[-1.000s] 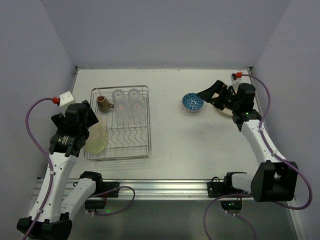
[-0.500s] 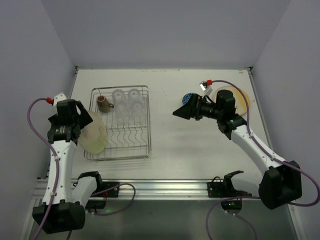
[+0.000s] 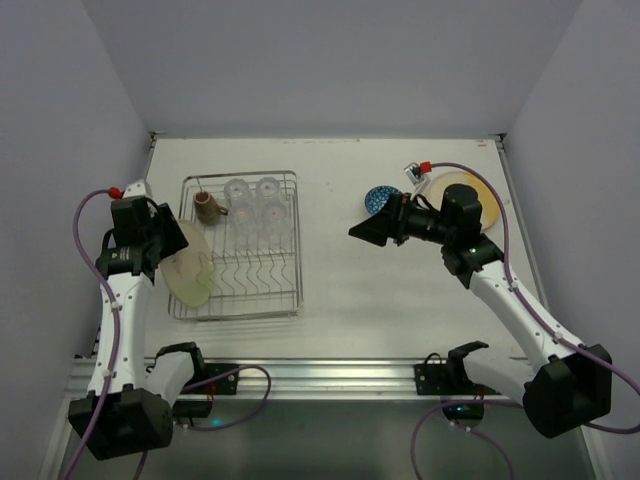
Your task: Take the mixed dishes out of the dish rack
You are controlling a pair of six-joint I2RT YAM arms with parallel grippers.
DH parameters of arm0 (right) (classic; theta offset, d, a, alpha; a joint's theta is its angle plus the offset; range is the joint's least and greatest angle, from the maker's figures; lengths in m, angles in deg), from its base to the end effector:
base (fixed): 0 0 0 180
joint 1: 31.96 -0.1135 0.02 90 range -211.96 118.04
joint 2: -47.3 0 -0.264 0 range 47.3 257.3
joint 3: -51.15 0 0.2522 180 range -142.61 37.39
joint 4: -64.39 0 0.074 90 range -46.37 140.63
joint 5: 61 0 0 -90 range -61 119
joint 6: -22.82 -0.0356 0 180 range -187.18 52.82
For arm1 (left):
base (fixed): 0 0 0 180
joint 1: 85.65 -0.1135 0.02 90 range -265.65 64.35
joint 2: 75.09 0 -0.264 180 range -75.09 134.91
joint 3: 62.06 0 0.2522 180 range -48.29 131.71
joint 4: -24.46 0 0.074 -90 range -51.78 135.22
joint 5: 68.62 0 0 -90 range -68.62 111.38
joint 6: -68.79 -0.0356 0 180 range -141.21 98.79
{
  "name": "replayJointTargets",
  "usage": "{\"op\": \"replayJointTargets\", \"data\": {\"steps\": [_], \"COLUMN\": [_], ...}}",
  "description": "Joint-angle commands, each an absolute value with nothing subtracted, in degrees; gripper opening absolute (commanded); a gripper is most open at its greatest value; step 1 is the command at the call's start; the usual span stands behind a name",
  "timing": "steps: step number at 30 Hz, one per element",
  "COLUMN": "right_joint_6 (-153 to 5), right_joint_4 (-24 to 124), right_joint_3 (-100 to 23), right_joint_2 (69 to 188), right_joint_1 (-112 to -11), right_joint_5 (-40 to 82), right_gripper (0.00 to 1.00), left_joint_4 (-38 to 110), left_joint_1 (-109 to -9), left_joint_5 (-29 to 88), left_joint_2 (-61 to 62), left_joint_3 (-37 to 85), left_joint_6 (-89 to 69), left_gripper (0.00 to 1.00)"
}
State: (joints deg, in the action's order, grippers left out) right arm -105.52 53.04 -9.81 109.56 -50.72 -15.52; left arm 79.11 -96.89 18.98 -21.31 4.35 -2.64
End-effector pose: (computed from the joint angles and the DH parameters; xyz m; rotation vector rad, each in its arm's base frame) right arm 0.2251 0.1028 0.3197 -0.2837 1.9331 1.3778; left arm 0.1875 0.0388 0.3083 -0.6132 2.2203 -0.0174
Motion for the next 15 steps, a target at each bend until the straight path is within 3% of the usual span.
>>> {"op": "replayJointTargets", "data": {"steps": [1,11,15], "right_joint_6": [-104.71,-104.97,-104.97], "right_joint_4": [53.44,53.00,52.39], "right_joint_3": [-9.28,-9.72,-10.07], "right_joint_2": [108.21,107.94,107.85], "right_joint_1": [-50.94,-50.94,-51.03], "right_joint_5": [-17.15,-17.15,-16.53], "right_gripper": [0.99,0.99,0.99], "left_joint_4": [75.58,74.26,74.35], "left_joint_1": [-97.07,-96.98,-96.98], "left_joint_5": [25.23,29.99,31.13], "left_joint_2": [-19.54,-18.14,-17.34], "left_joint_3": [3.74,4.17,5.49], "left_joint_6": [-4.59,-6.53,-7.14], "left_gripper": [0.55,0.45,0.25]}}
